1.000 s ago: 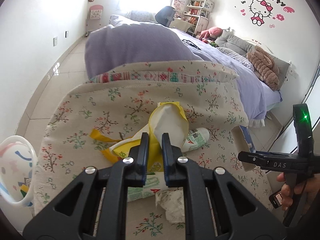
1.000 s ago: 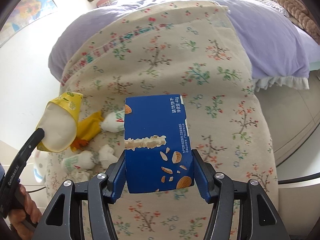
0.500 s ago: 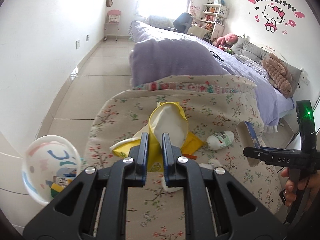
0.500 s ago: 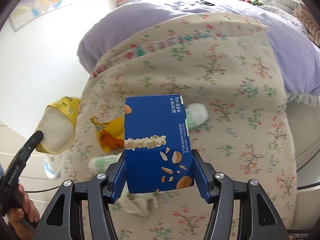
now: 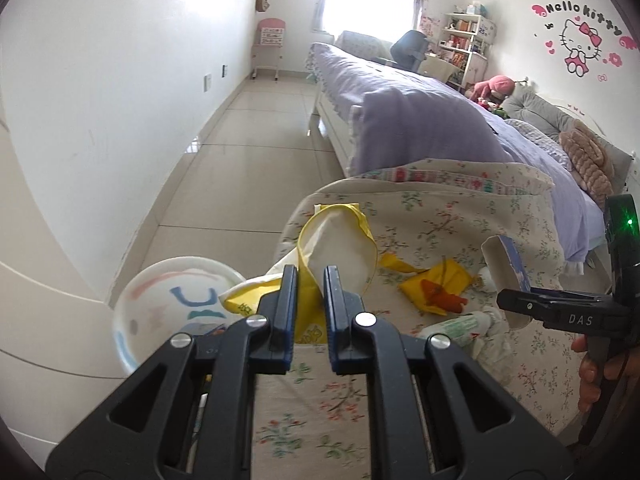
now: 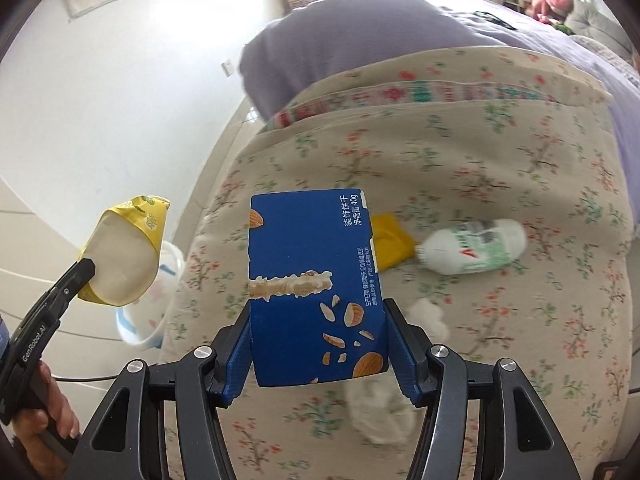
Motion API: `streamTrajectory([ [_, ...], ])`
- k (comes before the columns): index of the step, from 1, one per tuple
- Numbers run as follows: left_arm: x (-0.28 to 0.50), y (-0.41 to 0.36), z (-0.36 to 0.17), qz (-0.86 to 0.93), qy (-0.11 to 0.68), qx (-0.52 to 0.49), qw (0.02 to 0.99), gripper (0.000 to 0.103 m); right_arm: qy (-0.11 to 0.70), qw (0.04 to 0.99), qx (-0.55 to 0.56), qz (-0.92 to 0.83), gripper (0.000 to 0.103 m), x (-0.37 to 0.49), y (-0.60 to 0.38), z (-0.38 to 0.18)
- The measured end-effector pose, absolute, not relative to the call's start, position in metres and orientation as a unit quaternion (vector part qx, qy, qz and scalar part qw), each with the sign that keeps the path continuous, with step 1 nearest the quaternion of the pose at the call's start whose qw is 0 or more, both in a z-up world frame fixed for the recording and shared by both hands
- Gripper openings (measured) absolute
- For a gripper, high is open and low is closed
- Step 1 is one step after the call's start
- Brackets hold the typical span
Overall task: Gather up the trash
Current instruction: 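Drop the yellow wrapper into the bucket with left while right lowers blue box in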
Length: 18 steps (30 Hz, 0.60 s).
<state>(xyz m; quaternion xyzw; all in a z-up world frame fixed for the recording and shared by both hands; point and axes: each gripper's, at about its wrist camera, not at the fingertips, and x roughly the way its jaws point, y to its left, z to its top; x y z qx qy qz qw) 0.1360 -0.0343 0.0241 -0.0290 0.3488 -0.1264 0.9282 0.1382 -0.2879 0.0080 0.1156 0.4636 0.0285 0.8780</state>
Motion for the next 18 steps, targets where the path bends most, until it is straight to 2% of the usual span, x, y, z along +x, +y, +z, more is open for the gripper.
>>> streamTrajectory([
  [18,0.143,0.046,0.008,-0.046,0.376,-0.033,0.925,0.014,0.477,0.869,0.086,0.097,0.06,0.167,-0.177,-0.012],
])
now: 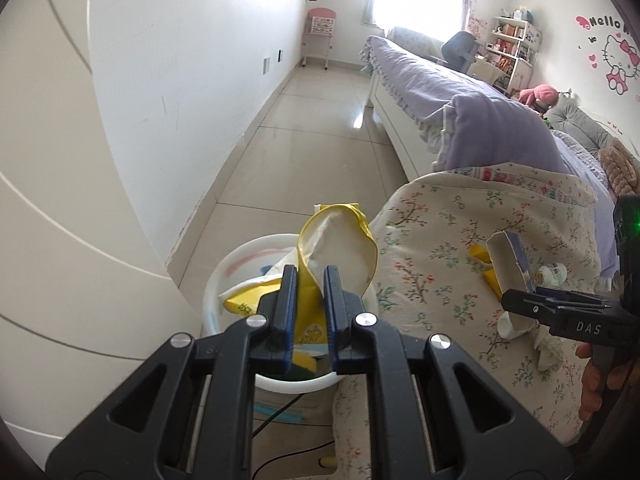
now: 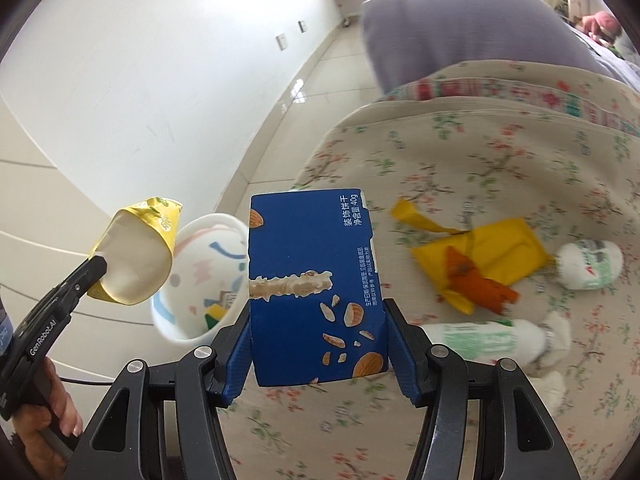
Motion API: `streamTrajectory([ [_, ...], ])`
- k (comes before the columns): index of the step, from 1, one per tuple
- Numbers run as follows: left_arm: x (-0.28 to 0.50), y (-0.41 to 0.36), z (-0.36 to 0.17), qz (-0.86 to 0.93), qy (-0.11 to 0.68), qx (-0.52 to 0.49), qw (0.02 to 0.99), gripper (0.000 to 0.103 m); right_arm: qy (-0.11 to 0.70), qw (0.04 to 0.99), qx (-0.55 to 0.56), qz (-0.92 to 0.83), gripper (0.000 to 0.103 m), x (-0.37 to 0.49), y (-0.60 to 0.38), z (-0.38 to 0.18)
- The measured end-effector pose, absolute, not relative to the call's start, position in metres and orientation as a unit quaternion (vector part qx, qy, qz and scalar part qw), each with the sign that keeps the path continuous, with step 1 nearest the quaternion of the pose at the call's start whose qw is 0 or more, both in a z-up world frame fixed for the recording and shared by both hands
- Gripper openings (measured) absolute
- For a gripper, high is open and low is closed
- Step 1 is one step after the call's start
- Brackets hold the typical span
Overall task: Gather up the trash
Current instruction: 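Drop the yellow wrapper into the bucket with left while right lowers blue box in, then grasp the crumpled white paper on the bed with the right tool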
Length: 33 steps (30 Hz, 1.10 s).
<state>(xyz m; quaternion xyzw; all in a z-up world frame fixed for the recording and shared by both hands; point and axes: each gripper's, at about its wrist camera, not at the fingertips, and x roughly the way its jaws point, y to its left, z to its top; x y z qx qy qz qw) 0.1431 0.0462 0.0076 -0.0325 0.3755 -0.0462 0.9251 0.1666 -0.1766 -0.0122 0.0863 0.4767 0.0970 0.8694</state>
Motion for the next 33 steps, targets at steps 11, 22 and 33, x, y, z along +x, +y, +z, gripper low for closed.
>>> streamTrajectory([
  [11,0.155,0.083,-0.014,0.005,0.425,-0.06,0.903,0.066,0.477,0.865,0.077,0.134,0.06,0.183,-0.13,-0.032],
  [22,0.147,0.109,-0.03,0.08,0.483,-0.037,0.871,0.089,0.478,0.86,0.061,0.166,0.061,0.203,-0.092,-0.052],
  [33,0.142,0.132,-0.031,0.086,0.492,-0.039,0.865,0.093,0.46,0.852,0.116,0.224,0.082,0.205,-0.081,-0.056],
])
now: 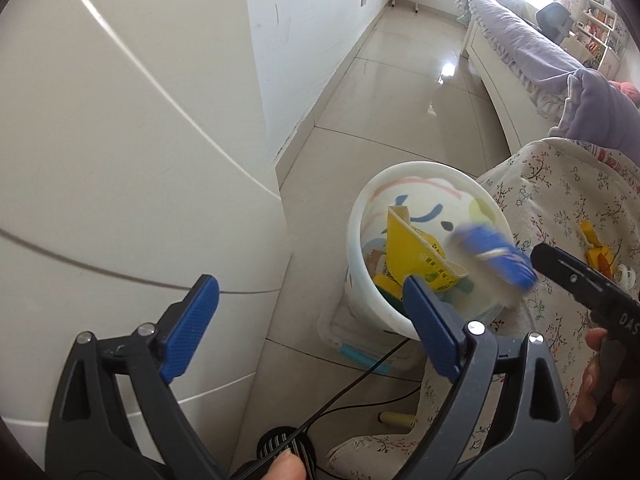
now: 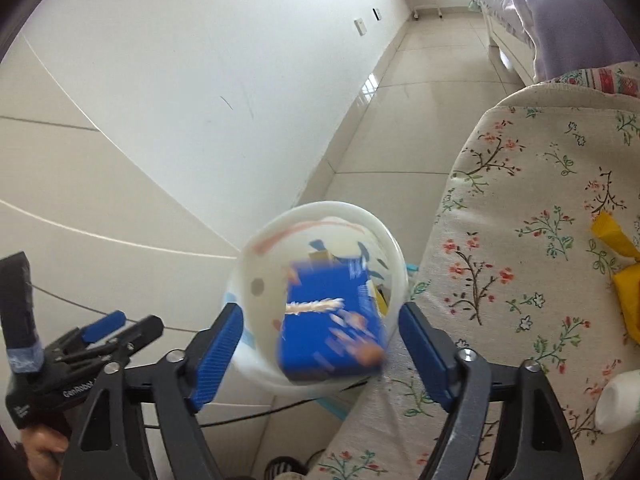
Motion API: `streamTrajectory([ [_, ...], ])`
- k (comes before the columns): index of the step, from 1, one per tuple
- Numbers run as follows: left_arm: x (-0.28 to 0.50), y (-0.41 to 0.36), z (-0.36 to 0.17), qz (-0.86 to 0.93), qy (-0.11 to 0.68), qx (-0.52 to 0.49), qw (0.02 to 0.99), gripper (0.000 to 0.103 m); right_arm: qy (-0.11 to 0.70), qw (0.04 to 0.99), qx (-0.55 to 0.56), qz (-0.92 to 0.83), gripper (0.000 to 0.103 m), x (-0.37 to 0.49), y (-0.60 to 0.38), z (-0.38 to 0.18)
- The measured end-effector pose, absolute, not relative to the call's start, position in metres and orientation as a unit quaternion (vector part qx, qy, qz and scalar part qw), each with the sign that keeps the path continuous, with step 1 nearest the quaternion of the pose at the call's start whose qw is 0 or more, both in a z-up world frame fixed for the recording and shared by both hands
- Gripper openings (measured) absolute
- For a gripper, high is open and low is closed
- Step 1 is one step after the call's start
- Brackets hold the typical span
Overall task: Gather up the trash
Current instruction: 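Grasp the crumpled white paper on the bed with the right tool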
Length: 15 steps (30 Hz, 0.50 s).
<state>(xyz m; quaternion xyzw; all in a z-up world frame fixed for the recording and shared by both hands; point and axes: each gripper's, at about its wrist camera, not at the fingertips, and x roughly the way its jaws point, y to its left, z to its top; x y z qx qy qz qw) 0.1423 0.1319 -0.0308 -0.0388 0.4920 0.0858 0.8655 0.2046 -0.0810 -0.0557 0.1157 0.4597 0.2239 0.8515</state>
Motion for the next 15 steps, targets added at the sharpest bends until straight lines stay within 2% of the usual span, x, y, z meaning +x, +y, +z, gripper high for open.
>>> streamTrajectory([
  [15,0.138,0.122,-0.029,0.053,0.499,-0.052,0.863,0.094,0.46,0.87,0.064,0.166,0.082,0.177,-0.116,-0.036],
])
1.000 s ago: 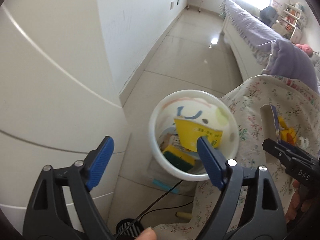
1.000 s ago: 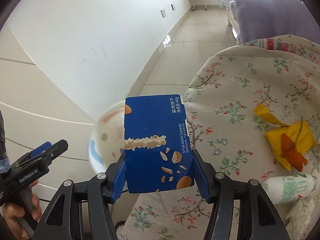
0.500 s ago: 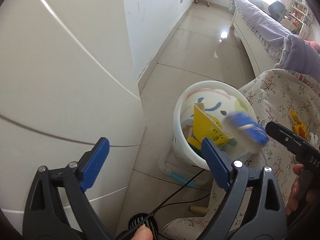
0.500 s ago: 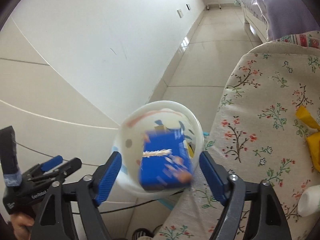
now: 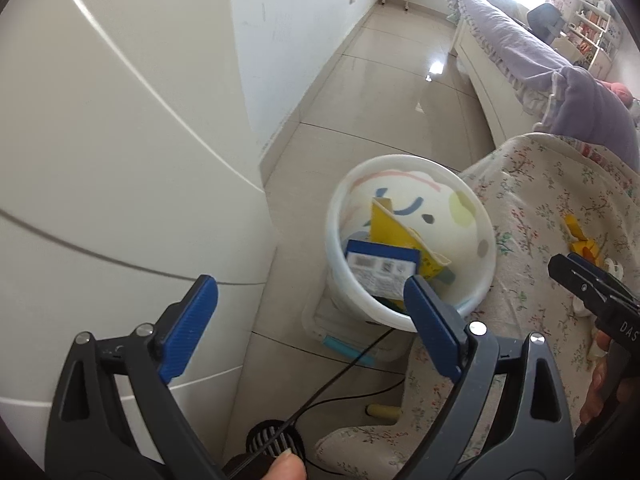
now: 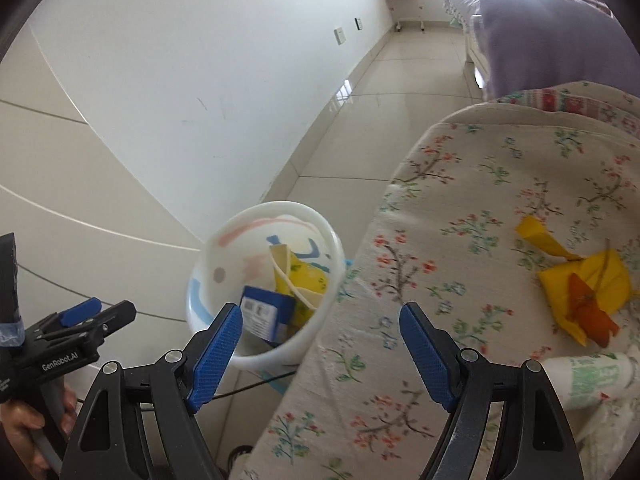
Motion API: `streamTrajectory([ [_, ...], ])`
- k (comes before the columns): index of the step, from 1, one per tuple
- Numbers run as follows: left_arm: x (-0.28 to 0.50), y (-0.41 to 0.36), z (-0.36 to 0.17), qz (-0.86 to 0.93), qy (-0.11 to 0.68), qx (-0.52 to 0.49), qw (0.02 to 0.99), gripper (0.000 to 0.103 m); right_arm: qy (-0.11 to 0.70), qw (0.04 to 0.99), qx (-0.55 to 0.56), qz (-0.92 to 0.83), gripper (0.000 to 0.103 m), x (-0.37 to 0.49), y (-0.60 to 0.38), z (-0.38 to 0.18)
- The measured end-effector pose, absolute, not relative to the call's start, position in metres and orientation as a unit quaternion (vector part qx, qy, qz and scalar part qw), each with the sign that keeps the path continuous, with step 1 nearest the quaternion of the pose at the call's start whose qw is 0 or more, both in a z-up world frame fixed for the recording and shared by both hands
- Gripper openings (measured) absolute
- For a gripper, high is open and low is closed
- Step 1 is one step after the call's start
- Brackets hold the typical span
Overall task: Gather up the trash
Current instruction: 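Grasp the crumpled white paper on the bed with the right tool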
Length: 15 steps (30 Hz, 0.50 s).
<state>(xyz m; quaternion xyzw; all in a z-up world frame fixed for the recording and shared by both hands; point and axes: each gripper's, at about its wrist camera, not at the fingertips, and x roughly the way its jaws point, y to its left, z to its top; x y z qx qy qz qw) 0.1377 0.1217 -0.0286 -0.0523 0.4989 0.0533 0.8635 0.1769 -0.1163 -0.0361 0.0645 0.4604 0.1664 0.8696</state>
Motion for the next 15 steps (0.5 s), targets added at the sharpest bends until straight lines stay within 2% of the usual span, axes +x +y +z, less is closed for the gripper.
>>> streamTrajectory([
  [15,0.139,0.047,-0.028,-0.044,0.525,-0.056,0.848,0.094,0.484,0.872,0.029,0.071,0.082,0.134,-0.22,-0.015],
])
